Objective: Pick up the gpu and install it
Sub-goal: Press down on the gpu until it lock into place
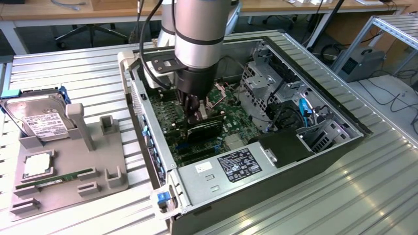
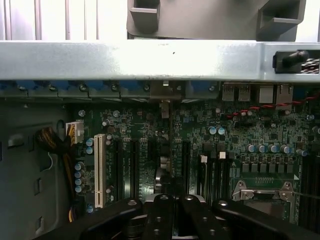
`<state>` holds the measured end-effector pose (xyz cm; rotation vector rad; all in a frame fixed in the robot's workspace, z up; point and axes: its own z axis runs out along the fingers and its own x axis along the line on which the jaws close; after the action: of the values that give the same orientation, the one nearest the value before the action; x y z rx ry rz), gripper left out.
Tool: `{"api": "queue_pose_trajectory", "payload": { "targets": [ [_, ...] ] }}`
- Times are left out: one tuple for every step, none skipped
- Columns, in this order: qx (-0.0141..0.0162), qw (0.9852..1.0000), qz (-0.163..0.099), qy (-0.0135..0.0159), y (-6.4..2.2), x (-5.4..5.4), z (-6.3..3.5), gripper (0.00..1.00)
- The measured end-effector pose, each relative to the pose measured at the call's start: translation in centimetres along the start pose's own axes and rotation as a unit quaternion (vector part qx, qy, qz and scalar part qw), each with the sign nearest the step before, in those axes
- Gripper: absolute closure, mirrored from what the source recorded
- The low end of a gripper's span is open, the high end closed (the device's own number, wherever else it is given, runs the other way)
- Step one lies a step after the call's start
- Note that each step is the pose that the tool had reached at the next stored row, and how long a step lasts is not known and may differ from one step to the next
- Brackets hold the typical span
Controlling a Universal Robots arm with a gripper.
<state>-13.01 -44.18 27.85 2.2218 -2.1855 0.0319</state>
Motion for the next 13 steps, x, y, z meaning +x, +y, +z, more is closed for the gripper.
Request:
{"api": "queue_pose_trajectory", "payload": {
  "targets": [
    [0.0,1.0,0.0,0.0,-0.06,0.0,0.0,0.89],
    [0.0,1.0,0.0,0.0,-0.1,0.0,0.0,0.89],
    [0.0,1.0,0.0,0.0,-0.16,0.0,0.0,0.89],
    [0.0,1.0,0.0,0.0,-0.21,0.0,0.0,0.89],
    [0.0,1.0,0.0,0.0,-0.26,0.0,0.0,0.89],
    [0.0,1.0,0.0,0.0,-0.34,0.0,0.0,0.89],
    [0.0,1.0,0.0,0.0,-0.39,0.0,0.0,0.89],
    [0.0,1.0,0.0,0.0,-0.45,0.01,0.0,0.89],
    [0.0,1.0,0.0,0.0,-0.51,0.0,0.0,0.89],
    [0.0,1.0,0.0,0.0,-0.57,0.01,0.0,0.89],
    [0.0,1.0,0.0,0.0,-0.63,0.01,0.0,0.89],
    [0.0,1.0,0.0,0.0,-0.69,0.01,0.0,0.89],
    [0.0,1.0,0.0,0.0,-0.74,0.01,0.0,0.89]
  ]
}}
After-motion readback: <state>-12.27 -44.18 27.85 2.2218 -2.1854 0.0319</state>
